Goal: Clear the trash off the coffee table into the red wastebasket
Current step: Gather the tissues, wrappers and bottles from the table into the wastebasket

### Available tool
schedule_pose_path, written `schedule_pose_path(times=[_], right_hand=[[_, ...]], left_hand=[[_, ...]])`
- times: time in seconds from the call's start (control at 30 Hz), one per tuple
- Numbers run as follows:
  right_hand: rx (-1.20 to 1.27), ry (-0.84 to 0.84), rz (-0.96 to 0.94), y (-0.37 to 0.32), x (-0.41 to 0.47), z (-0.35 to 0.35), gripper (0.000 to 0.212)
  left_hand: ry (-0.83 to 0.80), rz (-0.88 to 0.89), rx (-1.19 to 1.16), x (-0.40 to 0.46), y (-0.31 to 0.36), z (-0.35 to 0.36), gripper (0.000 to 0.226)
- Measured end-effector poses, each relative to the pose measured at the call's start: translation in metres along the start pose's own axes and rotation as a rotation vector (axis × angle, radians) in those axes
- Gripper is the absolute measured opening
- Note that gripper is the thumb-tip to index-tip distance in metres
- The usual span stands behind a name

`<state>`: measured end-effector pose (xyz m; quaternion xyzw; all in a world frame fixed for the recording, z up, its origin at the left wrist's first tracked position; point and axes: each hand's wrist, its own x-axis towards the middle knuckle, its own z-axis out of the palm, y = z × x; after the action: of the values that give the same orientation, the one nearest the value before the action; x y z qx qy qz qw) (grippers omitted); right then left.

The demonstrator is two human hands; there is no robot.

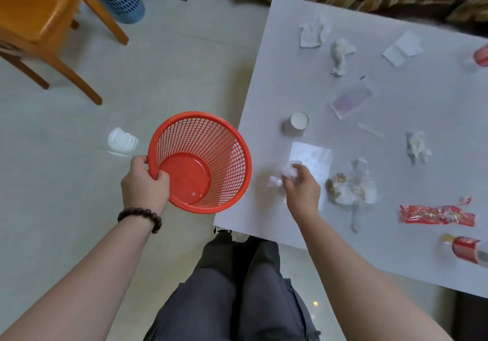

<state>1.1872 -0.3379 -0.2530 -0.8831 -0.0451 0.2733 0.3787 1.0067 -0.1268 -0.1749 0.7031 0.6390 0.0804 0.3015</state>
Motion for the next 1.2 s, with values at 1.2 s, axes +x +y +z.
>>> schedule_pose_path(times=[1.2], right_hand=[[-0.606,-0.261,-0.218,-0.024,0.174,0.004,0.072]], left_hand=[[-0.047,-0.063,-0.052,0.023,0.034,0.029,0.023]])
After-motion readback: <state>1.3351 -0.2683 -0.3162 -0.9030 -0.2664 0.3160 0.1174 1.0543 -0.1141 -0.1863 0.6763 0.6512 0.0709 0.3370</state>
